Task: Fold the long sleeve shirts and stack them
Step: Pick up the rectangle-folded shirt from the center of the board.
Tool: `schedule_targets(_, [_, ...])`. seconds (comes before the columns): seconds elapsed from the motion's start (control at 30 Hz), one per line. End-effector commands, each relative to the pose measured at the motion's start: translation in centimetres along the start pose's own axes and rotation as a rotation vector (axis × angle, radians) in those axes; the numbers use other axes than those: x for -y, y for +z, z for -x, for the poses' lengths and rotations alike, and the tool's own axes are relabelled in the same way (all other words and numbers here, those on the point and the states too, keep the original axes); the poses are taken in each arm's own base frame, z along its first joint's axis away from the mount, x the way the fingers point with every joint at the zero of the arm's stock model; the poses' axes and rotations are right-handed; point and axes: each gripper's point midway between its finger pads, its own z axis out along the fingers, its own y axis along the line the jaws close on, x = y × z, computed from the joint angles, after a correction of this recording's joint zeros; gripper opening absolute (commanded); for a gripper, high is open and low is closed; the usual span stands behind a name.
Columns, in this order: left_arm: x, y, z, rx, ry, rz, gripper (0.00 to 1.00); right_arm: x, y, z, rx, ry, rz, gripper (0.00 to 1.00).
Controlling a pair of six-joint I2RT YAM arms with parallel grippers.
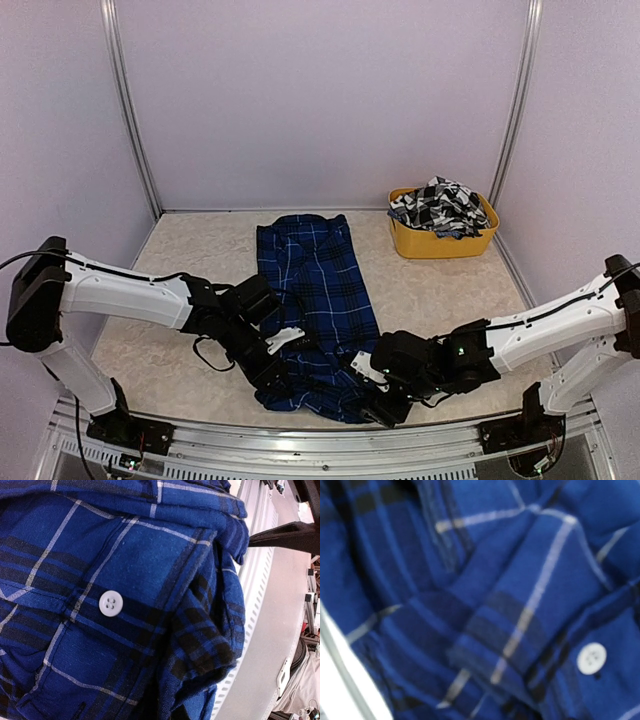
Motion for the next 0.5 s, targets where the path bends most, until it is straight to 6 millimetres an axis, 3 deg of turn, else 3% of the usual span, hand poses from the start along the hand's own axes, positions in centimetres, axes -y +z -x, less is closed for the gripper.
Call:
schedule_targets(0.0, [0.2, 0.2, -0.3, -0.014, -0.018, -0.03, 0.0, -0.2, 1.2, 0.2, -0.021, -0.052, -0.044, 0.68])
schedule_targets(0.33, [-0.3, 0.6, -0.6, -0.032, -0.028, -0.015, 0.0, -1.1, 2.7, -1.5, -0.087, -0.078, -0.021, 0.64])
schedule_targets(0.47, [-0.4, 0.8, -0.8, -0.04, -0.033, -0.016, 0.0, -0.8, 3.1, -2.3, -0.112, -0.074, -0.034, 0.56])
